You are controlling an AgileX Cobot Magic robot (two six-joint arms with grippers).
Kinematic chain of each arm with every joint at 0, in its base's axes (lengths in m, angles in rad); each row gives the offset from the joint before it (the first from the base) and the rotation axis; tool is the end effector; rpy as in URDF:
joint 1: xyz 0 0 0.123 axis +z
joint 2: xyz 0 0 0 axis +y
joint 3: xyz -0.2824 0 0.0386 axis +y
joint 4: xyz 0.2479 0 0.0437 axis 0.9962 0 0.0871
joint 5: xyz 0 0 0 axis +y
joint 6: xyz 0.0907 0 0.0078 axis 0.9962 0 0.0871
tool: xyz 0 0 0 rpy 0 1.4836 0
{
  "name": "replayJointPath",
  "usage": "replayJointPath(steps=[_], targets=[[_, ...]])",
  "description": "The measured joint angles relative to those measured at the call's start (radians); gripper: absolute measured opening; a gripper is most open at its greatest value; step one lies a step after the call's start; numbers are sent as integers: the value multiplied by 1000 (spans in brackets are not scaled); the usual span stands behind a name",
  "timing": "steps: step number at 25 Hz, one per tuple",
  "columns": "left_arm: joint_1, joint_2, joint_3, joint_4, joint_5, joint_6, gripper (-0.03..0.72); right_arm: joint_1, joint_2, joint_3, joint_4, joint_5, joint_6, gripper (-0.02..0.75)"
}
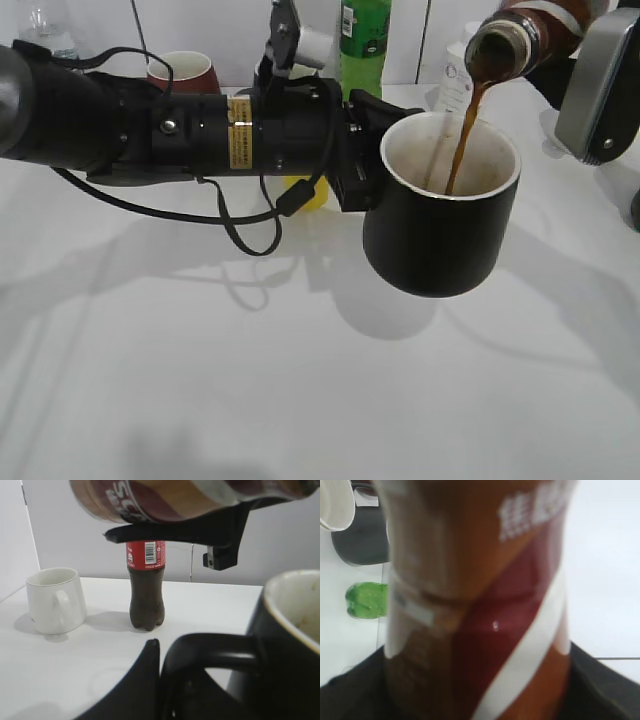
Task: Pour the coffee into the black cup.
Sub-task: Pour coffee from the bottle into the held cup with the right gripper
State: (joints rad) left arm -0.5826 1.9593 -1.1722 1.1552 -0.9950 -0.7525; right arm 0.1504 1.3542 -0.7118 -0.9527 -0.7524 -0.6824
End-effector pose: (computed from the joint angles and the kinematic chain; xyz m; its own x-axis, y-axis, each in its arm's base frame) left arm 0.3010 -0.2819 0.2166 0.0167 0.0940 -0.9954 0.9940 0.1057 0.0267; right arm 0.2665 0.0916 0.2891 0.6663 -0.7357 -0.1218 -0.1177 0.0575 -0.9914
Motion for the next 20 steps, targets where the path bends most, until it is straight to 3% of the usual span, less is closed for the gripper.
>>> replayJointPath(steps=[20], targets=[[0,0,0,50,0,-1,39,0,0,0,0,0,-18,533]])
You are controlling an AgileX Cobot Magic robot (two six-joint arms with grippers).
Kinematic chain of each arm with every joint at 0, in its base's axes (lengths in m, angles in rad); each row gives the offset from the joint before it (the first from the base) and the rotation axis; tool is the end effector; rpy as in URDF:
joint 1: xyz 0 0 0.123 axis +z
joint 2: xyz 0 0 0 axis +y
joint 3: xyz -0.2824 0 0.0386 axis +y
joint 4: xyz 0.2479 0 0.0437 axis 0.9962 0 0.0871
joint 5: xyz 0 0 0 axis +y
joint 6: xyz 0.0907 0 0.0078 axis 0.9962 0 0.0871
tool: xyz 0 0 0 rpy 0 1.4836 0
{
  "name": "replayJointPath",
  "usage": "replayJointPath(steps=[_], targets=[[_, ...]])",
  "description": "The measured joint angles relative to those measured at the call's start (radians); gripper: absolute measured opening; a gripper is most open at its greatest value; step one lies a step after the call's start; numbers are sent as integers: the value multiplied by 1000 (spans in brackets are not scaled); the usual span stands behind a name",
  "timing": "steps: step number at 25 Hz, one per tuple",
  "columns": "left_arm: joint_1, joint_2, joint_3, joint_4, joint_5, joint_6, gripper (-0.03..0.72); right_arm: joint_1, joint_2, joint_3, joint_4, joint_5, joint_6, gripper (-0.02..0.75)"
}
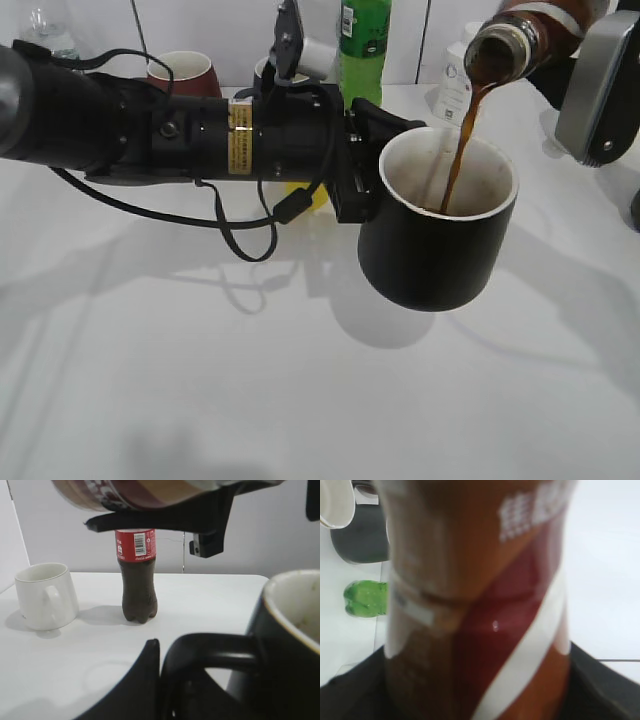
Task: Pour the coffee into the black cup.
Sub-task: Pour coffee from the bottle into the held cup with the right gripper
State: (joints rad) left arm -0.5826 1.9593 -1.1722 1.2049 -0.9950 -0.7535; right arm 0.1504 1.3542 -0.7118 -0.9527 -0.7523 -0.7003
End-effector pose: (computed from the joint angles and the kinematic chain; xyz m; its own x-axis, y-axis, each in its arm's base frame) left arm 0.2983 -0.2819 0.2139 0.0400 0.1246 -0.9914 0.9961 0.0728 0.0493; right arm 0.2665 0.0916 0.2891 0.6682 -0.7366 -0.1040 -0.1058 0.0443 -0.9934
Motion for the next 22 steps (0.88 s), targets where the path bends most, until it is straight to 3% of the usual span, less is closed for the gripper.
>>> replayJointPath(steps=[22], targets=[[0,0,0,1,0,0,39,0,0,0,0,1,-22,533]])
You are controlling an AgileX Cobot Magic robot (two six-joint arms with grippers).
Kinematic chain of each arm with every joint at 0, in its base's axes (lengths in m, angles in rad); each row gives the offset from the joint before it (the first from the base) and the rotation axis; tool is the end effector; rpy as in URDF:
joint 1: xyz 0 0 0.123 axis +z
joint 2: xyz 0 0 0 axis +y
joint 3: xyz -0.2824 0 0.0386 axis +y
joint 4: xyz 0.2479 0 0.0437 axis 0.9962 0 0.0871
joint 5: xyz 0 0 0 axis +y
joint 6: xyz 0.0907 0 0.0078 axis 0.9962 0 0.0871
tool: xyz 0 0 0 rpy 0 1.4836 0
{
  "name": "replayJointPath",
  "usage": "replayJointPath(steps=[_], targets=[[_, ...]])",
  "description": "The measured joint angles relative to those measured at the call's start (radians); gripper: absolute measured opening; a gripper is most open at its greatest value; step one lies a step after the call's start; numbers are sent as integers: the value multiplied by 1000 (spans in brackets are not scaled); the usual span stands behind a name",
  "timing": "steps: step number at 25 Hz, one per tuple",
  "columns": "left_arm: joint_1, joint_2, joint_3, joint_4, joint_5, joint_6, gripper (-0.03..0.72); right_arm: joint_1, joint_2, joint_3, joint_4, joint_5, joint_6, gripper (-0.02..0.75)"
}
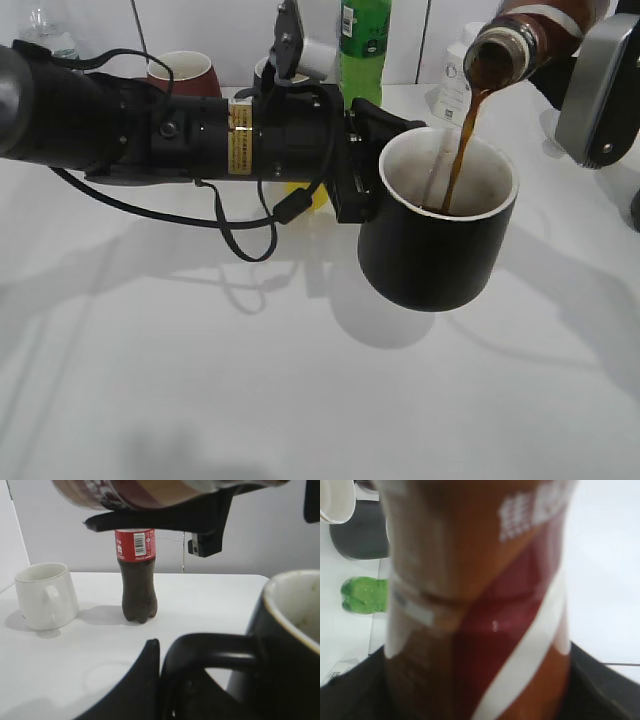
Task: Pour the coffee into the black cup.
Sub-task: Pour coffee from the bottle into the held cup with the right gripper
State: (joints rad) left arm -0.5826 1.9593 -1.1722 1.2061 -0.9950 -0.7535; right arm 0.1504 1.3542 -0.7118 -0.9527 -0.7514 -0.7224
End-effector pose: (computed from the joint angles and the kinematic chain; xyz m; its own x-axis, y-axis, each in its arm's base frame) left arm 0.2983 -0.2819 0.2138 0.0406 0.1253 -0.9913 0.9962 0.0719 0.0499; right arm 0.2665 0.0915 0.2890 0.6699 -0.7379 -0.0820 -0.0915 0.0276 -0.9954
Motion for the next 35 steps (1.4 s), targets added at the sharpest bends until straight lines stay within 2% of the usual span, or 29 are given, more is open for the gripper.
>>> replayJointPath(steps=[35], targets=[[0,0,0,34,-13,0,39,0,0,0,1,-1,-52,533]])
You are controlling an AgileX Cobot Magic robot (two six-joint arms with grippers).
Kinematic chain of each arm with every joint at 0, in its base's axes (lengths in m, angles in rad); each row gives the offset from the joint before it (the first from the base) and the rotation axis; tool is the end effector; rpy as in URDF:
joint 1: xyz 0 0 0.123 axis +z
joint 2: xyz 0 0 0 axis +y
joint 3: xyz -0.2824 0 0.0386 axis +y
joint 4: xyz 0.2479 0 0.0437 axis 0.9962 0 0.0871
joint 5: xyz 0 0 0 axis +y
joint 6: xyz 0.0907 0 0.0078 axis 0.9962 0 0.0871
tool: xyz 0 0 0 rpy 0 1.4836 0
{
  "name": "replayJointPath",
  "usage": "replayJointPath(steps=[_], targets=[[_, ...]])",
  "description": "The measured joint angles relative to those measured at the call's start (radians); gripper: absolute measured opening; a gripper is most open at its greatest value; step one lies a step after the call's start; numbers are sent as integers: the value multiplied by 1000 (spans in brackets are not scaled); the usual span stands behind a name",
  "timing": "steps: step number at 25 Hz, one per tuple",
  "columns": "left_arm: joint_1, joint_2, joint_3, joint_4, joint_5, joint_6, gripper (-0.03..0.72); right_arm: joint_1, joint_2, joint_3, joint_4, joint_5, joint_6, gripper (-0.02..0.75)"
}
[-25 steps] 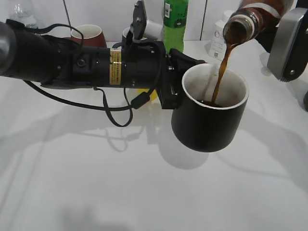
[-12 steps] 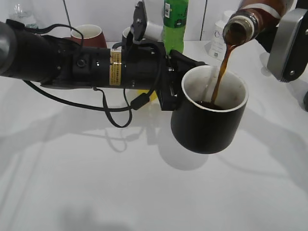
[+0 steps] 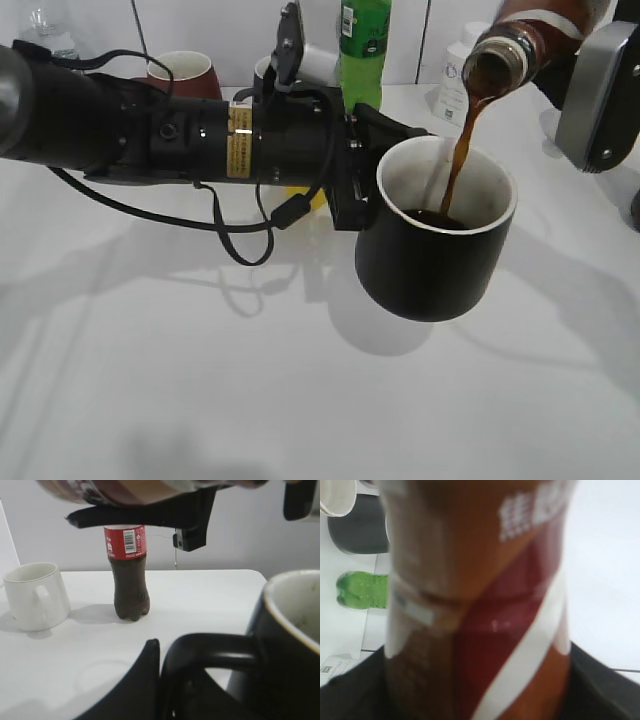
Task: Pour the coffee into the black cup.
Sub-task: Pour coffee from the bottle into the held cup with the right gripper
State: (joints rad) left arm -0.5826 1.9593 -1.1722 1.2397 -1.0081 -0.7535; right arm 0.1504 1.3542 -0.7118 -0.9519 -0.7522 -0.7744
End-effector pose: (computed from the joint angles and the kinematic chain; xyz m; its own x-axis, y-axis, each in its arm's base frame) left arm 0.2956 -0.2819 0.2128 0.0580 0.1360 -0.9890 0.9971 0.0403 0.0640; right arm 0.2665 0.0916 0.2891 0.6739 -0.7382 -0.0307 -0.0562 -0.0097 -0.9984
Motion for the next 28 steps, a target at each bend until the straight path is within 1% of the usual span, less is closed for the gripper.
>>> replayJointPath(steps=[28], targets=[[0,0,0,2,-2,0,39,0,0,0,3,0,-46,533]])
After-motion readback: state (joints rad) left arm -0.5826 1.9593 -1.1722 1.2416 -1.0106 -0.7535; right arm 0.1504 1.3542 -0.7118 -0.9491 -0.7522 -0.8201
